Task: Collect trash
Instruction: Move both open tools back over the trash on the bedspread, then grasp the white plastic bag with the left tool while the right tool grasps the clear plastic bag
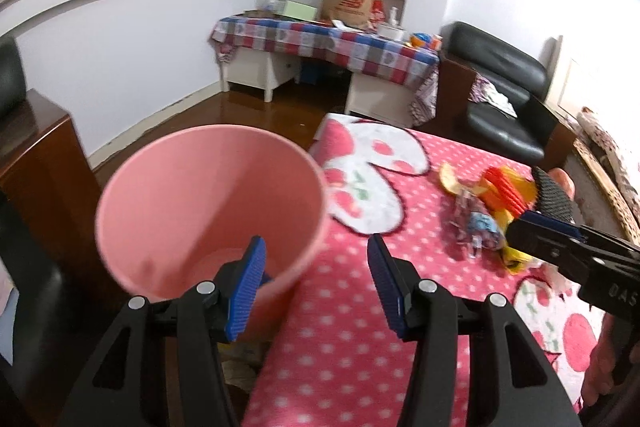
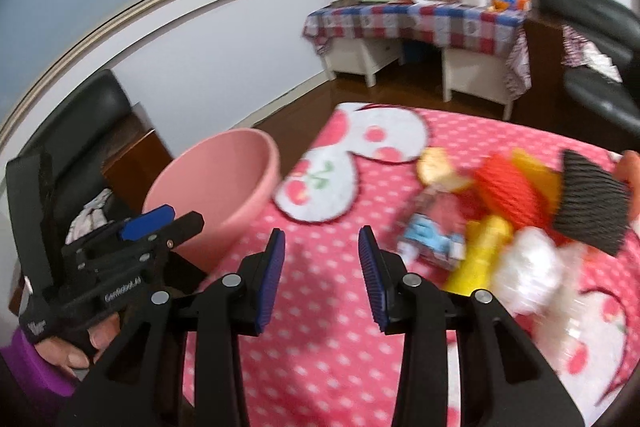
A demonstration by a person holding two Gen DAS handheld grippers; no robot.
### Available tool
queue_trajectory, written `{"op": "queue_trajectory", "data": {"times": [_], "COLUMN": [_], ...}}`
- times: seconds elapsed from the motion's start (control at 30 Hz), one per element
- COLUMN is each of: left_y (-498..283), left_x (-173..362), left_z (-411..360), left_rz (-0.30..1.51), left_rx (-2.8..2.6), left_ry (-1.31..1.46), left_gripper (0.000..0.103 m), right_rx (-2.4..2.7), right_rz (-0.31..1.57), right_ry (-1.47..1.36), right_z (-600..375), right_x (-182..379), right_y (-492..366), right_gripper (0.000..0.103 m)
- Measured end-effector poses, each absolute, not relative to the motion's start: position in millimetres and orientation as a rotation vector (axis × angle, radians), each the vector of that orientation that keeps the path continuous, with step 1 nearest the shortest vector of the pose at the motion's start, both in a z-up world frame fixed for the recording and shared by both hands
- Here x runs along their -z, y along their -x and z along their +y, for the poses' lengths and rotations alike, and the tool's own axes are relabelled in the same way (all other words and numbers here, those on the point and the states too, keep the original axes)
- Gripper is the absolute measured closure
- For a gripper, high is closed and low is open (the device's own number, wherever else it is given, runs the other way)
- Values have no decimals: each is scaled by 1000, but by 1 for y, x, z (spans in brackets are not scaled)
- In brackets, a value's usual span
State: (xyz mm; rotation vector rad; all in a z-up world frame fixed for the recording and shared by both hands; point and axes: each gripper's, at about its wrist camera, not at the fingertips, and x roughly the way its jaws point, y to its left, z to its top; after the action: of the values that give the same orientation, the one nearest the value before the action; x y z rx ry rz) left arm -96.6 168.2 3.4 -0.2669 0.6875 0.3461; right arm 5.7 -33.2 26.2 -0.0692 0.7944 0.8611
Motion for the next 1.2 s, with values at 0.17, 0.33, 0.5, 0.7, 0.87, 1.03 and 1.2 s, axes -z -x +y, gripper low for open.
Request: {"op": "queue_trajectory", "data": {"times": [0.17,0.33,0.5,0.7,0.87,1.03,1.2], "left_y": [77,63,53,49,47,43,38], "left_x": [-3,-3,-4,-4,-5,-5,-5], "left_z": [141,113,95,83,75,67,59], "left_rz": [709,724,735,750,755,762,769], "left_rx": [-279,-219,-188,-173,-157,-142,-124], "left_ry": [236,187,152,128,108,91,71], "left_gripper": [51,51,51,51,51,51,51], "right_rx": [-773,-709,-647,-593,-559,-532,-517], "right_rz": [750,756,772,790,804,819,832], "right_ry": [75,37,-16,-59,-84,-106,-124], "right_z": [-73,-107,-136,-161,-179,-192,-201], "right_x": [-30,-26,-19,-10,-3,4,10], "right_y": [-5,-11,-20,-26,-29,-31,-34], "right_gripper": [64,64,64,64,64,64,64]}}
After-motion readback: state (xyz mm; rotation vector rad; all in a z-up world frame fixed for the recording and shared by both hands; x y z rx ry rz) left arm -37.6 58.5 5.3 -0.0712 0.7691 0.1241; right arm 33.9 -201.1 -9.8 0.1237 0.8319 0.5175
